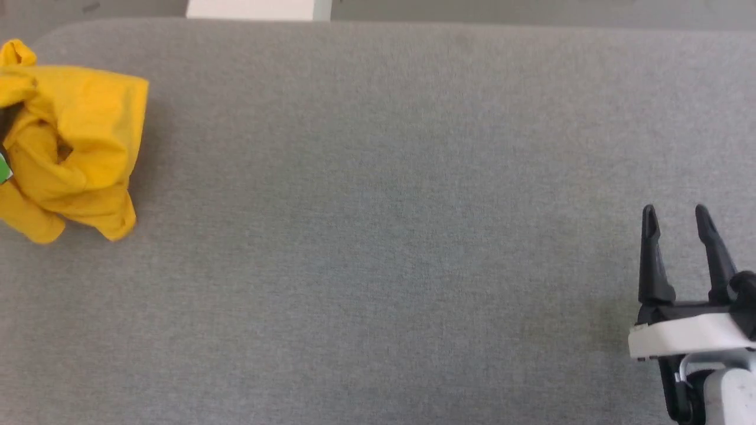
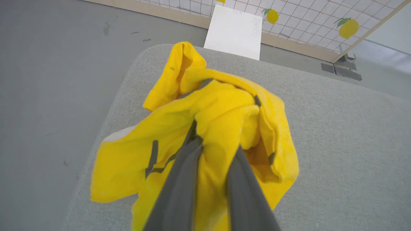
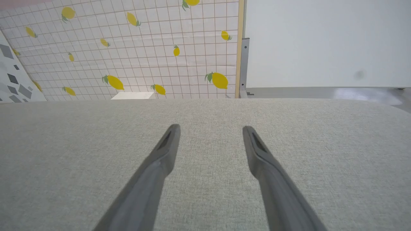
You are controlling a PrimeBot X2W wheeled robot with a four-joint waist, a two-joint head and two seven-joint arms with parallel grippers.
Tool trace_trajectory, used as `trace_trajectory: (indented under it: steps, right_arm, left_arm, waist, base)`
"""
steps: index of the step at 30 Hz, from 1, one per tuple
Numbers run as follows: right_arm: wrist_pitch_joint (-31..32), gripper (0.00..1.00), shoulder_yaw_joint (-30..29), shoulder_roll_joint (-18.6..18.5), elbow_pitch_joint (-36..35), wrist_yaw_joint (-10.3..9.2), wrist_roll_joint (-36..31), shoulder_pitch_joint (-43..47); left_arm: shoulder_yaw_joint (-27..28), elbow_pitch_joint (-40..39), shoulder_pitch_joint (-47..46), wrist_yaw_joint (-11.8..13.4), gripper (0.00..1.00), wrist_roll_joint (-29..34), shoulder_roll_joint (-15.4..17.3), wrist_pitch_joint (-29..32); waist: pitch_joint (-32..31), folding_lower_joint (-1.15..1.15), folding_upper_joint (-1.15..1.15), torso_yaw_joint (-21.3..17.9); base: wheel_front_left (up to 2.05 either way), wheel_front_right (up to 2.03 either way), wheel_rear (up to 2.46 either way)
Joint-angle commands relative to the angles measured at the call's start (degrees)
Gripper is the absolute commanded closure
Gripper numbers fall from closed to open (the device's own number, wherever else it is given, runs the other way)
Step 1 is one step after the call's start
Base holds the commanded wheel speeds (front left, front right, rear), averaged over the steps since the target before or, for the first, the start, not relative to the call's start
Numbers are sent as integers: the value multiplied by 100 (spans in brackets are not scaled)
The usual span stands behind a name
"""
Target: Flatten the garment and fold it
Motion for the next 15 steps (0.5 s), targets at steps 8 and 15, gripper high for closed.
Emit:
trace_trajectory:
  steps: [8, 15]
  right_arm:
    - [-34, 0, -46, -1, 218, -10, 224, 348]
    - [-34, 0, -42, -1, 326, -10, 333, 592]
  left_arm:
    - [-347, -1122, -248, -40, 100, 31, -9, -53]
    - [-641, -2110, -321, 81, 100, 162, -317, 52]
  waist:
    - [-1087, 0, 0, 134]
    - [-1577, 0, 0, 58]
  base:
    - [0, 0, 0]
    - [0, 0, 0]
